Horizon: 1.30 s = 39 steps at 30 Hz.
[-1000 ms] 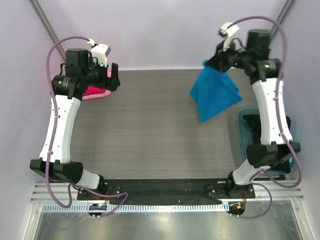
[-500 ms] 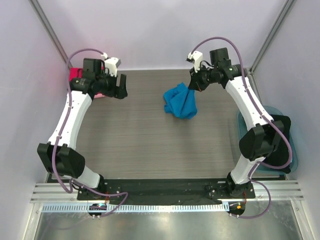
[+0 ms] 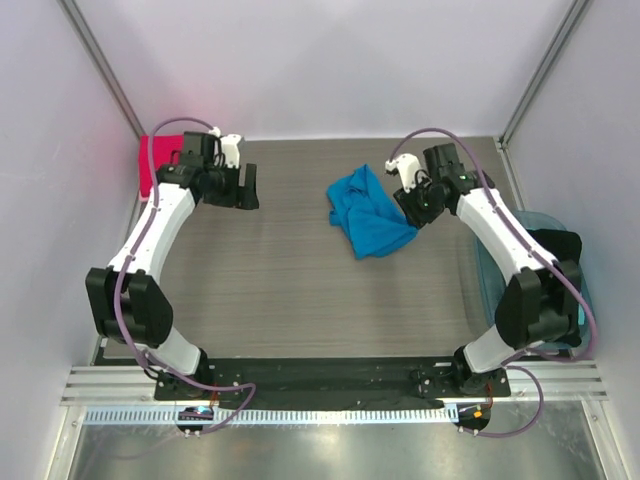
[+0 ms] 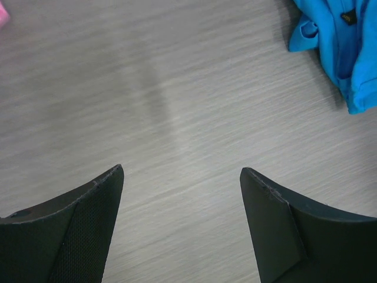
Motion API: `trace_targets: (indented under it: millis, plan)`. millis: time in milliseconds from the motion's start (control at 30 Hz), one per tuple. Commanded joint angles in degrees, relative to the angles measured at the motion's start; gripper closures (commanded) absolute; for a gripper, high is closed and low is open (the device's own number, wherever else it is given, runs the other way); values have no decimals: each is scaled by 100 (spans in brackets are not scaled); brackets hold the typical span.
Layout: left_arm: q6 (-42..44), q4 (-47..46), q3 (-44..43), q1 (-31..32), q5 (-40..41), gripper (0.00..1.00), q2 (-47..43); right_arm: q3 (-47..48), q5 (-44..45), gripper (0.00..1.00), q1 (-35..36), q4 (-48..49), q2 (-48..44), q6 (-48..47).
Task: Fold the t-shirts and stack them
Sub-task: Move the tshirt to the center of the board, then flatten the tshirt out
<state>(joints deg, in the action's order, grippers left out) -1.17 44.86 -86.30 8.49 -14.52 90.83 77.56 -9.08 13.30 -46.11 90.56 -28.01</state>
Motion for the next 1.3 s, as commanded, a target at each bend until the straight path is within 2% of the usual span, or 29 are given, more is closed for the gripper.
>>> trace_targets:
  millis: [0,100,267,467,567,600,900,1100,1267]
  plan:
    - [-566,-381,324,-75,-322,20,-92,503,-48,57,329,560,-594,-791]
    - [-569,-618,684,-84,-499,19,-328,1084,-373,58,682,244,-6,-864]
    - [-314,-777,1080,-163,143,19,-810,1990,-524,62,1209,234,1453,-1216]
    - [-383,-751,1572,-611,-31,19,-1312,3194,-437,63,1491,137,2964,-1207]
    - [-489,-795,1809,-823,-217,19,-1541,3722,-288,63,1535,67,3317,-1075]
    - [-516,-803,1871,-1145,-209,19,-1620,3870,-148,63,1579,67,3475,-1032]
    - [-621,-847,1810,-1446,-375,19,-1630,3635,538,64,1614,216,3266,-829]
    - [-779,-918,1705,-1526,-595,20,-1419,3503,697,60,1614,172,3485,-697]
    - [-771,-918,1661,-1535,-596,21,-1401,3503,803,60,1606,163,3687,-723]
